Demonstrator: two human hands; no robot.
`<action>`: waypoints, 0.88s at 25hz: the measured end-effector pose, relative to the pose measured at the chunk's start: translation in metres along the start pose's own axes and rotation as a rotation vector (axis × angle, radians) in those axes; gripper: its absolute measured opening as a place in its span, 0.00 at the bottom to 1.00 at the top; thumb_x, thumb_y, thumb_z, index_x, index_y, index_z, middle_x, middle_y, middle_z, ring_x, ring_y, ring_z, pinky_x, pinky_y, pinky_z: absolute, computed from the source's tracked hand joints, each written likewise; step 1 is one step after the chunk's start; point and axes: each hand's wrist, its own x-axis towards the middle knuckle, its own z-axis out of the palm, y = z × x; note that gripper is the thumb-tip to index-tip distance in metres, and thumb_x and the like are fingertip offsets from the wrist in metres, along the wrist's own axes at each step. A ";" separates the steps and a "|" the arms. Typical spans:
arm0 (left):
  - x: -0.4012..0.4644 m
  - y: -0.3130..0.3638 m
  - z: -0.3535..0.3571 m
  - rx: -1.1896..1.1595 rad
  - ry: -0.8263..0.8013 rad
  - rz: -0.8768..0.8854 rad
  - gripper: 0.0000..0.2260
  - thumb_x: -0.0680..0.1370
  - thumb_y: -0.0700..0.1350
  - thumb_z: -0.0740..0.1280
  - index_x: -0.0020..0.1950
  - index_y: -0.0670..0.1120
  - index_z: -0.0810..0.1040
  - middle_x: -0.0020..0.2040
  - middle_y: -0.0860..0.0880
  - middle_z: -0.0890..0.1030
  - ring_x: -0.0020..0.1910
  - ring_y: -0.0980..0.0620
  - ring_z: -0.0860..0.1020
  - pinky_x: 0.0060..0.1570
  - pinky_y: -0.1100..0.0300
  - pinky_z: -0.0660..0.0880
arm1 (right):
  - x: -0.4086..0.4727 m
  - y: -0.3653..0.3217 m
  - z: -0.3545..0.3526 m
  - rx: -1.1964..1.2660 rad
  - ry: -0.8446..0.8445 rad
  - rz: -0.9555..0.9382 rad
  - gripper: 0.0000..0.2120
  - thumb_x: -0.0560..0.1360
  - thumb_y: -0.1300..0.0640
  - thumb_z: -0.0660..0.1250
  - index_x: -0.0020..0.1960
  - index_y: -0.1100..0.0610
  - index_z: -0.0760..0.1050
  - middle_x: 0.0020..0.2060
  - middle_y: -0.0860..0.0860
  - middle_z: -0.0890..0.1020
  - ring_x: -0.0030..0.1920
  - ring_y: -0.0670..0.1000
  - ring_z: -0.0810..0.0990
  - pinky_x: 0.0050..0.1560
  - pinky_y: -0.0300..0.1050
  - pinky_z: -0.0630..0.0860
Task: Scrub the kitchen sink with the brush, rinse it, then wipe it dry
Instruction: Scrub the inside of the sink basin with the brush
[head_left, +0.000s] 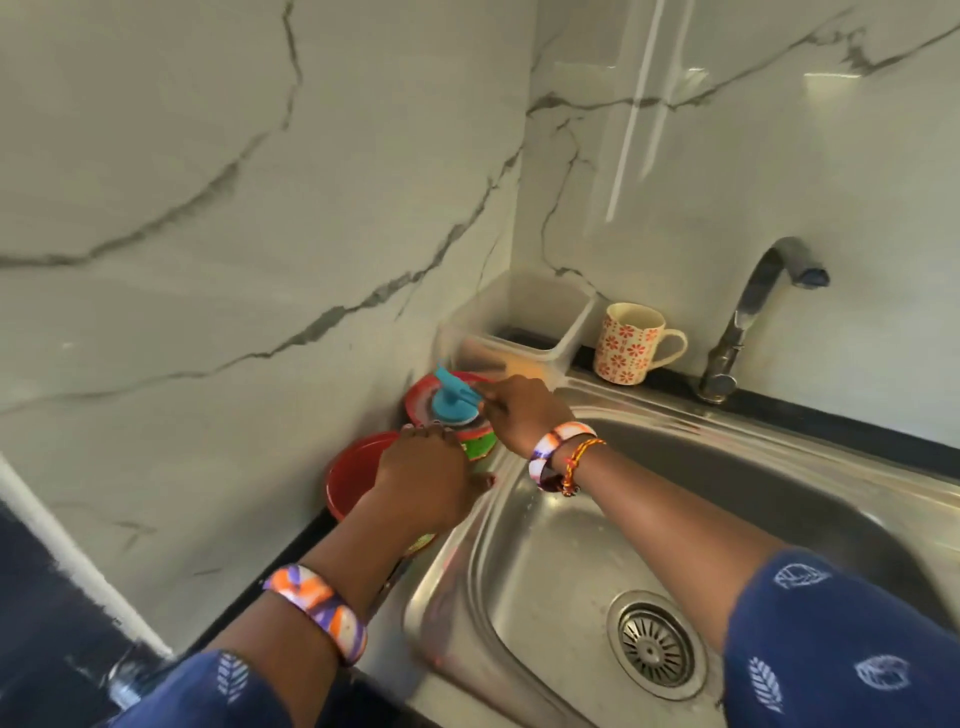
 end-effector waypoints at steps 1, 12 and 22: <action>0.000 -0.003 0.000 -0.030 0.000 0.017 0.27 0.80 0.60 0.52 0.71 0.42 0.66 0.69 0.41 0.70 0.67 0.43 0.69 0.67 0.53 0.63 | 0.000 0.000 0.004 -0.021 -0.019 0.008 0.17 0.80 0.56 0.56 0.68 0.52 0.72 0.63 0.56 0.77 0.63 0.58 0.74 0.59 0.45 0.70; 0.000 -0.003 -0.015 0.028 -0.052 0.021 0.23 0.80 0.59 0.56 0.67 0.45 0.72 0.67 0.44 0.73 0.66 0.45 0.72 0.64 0.53 0.68 | -0.008 -0.013 -0.058 0.698 0.285 0.179 0.15 0.78 0.64 0.60 0.64 0.60 0.75 0.26 0.50 0.73 0.15 0.40 0.63 0.19 0.30 0.60; 0.026 0.100 0.011 -0.086 -0.273 0.464 0.32 0.78 0.58 0.62 0.76 0.43 0.59 0.76 0.43 0.58 0.75 0.46 0.59 0.72 0.55 0.60 | -0.168 0.109 -0.148 0.112 -0.259 0.547 0.14 0.74 0.63 0.69 0.57 0.50 0.78 0.20 0.46 0.76 0.17 0.41 0.64 0.18 0.30 0.60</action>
